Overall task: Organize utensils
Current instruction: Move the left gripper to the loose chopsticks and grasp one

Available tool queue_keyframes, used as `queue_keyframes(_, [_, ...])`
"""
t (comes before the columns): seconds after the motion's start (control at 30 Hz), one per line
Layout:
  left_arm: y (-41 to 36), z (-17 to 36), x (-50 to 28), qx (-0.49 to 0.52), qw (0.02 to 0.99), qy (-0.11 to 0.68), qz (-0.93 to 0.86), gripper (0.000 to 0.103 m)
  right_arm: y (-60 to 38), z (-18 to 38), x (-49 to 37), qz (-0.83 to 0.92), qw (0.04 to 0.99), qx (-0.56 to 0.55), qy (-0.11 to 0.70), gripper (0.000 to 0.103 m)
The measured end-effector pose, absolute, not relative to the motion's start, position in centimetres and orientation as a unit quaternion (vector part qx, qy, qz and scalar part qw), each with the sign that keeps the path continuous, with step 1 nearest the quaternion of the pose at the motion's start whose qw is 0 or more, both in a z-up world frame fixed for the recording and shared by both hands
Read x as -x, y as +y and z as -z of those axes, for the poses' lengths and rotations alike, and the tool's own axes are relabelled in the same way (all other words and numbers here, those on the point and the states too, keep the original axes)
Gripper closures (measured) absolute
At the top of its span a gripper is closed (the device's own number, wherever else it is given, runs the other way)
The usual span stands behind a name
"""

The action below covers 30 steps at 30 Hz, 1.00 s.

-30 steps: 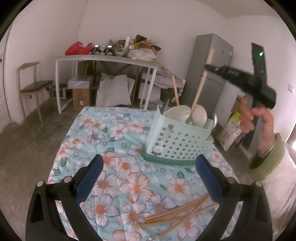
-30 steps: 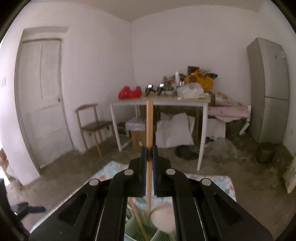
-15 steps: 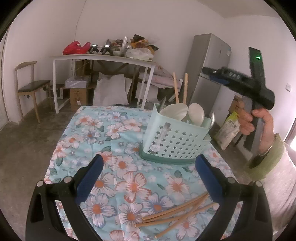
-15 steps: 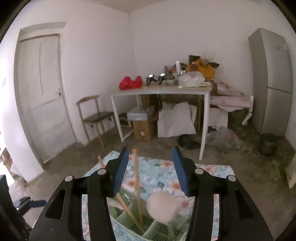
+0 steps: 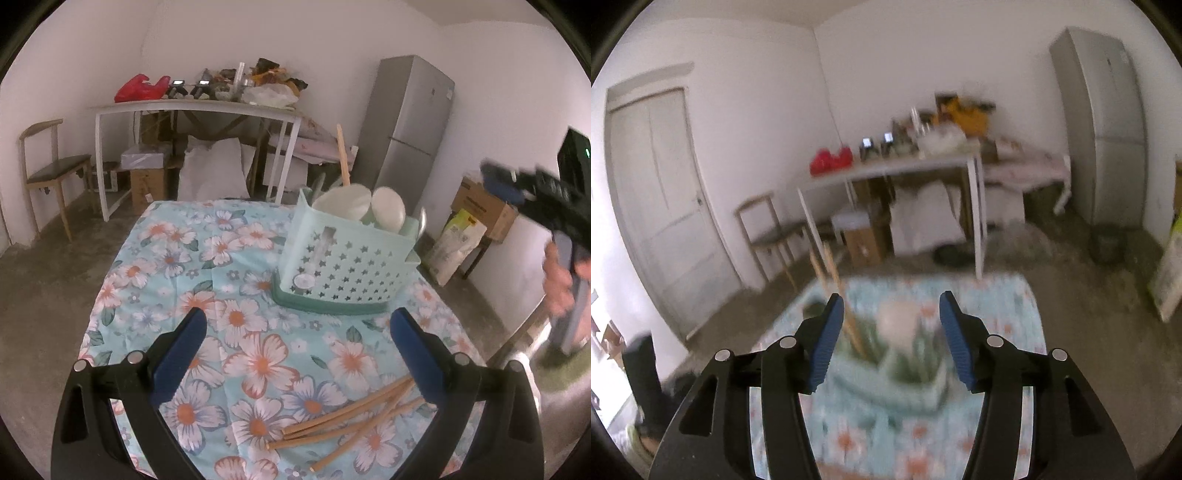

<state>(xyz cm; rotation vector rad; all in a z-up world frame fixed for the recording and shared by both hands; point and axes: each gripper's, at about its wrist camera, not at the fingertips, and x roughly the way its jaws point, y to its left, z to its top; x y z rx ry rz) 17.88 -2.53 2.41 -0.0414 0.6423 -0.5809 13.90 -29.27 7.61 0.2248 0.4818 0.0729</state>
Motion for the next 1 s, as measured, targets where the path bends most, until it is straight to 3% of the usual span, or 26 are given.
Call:
queue_keyframes(0.37, [-5.1,-0.8,-15.9,-0.054,0.894,0.311,0.319,0.006,-28.5,3.7,-11.3,0.018,0.894,-0.173,0.414,0.046])
queue_keyframes(0.87, [-10.4,1.7,-13.5,-0.151,0.86,0.31,0.376,0.006,-31.2,7.5,-10.9,0.056,0.855,-0.239,0.457,0.043])
queue_keyframes(1.0, [-12.3,2.2,-12.7,-0.186,0.847,0.3,0.397,0.014,-31.5,7.7,-11.0,0.053,0.854,-0.243,0.457,0.042])
